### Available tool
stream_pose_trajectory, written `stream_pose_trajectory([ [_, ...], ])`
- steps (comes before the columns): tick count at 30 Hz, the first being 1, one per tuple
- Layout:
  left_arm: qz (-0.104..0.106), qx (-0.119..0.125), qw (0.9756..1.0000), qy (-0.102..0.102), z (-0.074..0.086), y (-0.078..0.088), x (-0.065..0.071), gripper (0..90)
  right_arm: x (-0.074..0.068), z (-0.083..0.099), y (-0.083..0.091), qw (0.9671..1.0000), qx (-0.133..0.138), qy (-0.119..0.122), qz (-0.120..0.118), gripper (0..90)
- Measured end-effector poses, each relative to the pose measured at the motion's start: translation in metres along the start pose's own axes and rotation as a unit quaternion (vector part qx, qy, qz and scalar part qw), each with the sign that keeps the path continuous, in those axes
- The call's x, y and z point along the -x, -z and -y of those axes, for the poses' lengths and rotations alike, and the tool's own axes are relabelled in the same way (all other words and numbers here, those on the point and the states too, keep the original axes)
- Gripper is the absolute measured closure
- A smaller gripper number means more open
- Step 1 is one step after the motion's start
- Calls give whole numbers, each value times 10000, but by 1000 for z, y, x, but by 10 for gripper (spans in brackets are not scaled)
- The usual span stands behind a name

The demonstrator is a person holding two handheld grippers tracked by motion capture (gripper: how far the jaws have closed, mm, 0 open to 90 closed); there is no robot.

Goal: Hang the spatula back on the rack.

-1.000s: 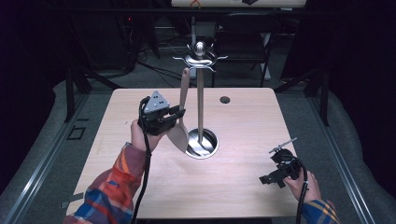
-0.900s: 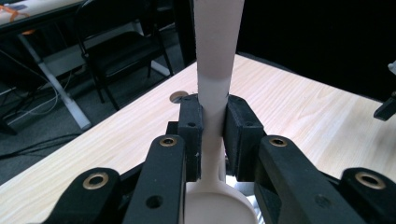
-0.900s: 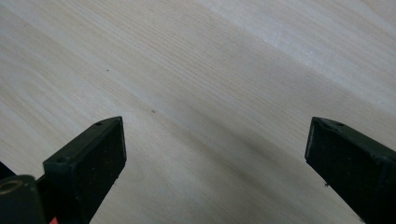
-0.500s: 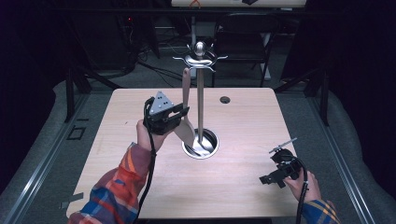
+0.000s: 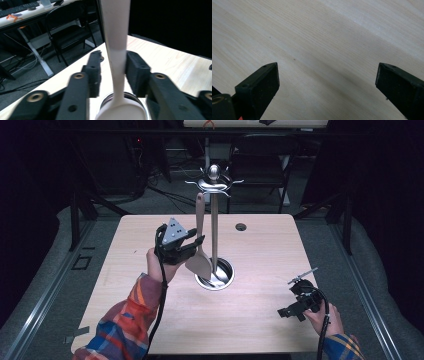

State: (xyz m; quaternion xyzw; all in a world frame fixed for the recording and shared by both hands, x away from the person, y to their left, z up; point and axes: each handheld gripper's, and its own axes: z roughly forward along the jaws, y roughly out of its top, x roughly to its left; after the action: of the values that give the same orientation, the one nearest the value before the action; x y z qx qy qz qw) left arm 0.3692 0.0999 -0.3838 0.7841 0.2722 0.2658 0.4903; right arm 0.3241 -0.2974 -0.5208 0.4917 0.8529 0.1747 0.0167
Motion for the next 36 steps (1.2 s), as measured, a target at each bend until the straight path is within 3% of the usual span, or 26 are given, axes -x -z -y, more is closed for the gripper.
stream_pose_trajectory([
  [6,62,-124,9999,65,-1,9,-2,421,0,0,1,10000,20,-12,-40,46],
  [11,92,-222,9997,107,-1,21,-5,351,0,0,1,10000,35,-15,-42,46],
  [14,85,-289,9995,111,-1,35,-7,226,1,0,2,10000,-2,30,-25,44],
  [16,66,-328,9994,95,0,38,-7,189,0,0,3,10000,-23,15,-14,44],
  [23,18,-448,9989,123,8,58,-10,147,-2,1,1,9999,117,-61,5,42],
  [25,2,-497,9987,137,11,63,-10,138,-1,0,3,10000,-31,23,-10,40],
  [29,-22,-670,9977,121,20,73,-9,111,-1,0,2,10000,33,-1,-23,38],
  [34,-128,-921,9956,105,35,85,-10,104,-3,0,2,9999,82,-61,-103,36],
  [36,-187,-1065,9940,137,45,92,-12,95,-3,0,2,10000,69,0,-30,36],
])
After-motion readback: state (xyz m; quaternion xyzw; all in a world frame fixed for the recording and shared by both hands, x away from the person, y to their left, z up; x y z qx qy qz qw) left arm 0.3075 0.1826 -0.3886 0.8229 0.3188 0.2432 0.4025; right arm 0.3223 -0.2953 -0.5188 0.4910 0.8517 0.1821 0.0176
